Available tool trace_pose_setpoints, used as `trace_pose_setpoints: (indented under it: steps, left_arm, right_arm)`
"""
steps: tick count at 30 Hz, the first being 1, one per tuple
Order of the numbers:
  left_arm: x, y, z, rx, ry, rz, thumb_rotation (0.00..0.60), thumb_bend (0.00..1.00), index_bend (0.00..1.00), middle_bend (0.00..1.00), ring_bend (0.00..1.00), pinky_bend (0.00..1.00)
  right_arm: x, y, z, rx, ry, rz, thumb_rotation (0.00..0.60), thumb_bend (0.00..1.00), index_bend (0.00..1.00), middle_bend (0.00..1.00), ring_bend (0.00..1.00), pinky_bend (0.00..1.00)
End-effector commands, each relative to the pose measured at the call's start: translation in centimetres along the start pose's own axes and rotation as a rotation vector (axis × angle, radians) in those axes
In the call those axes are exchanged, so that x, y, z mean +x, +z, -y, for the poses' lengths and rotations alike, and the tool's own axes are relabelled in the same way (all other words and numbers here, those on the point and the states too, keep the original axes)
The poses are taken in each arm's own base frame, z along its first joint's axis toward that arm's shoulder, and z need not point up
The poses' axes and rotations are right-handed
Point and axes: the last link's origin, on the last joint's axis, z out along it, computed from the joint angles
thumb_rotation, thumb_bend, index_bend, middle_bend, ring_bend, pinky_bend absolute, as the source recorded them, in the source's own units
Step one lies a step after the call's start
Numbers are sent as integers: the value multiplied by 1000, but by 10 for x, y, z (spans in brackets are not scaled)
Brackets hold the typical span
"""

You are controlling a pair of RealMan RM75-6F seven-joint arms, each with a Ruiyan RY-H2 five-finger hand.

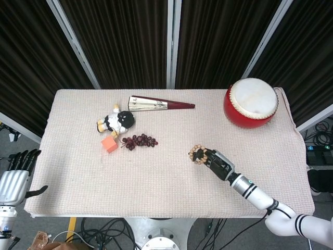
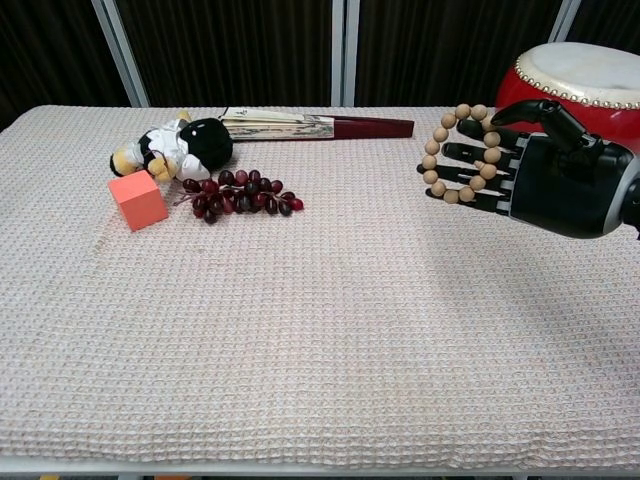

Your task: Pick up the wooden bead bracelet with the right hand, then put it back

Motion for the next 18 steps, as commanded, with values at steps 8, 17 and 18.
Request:
trace_pose_setpoints:
  steps: [8, 17, 18]
  left_arm:
    - [-1, 1, 0, -2, -1, -2, 600, 0, 38, 52, 0, 43]
    - [-2, 1, 1, 2, -3, 4, 600, 0, 38, 52, 0, 42]
    - [-2, 1, 1, 2, -3, 4, 600, 0, 38, 52, 0, 42]
  right_arm:
    - [1, -1, -2, 13, -59, -30, 329, 761, 478, 486, 175, 0]
    - [0, -1, -2, 35, -101, -7, 330, 1000, 448, 484, 151, 0]
    - [0, -1, -2, 36, -104, -4, 329, 1000, 443, 483, 148, 0]
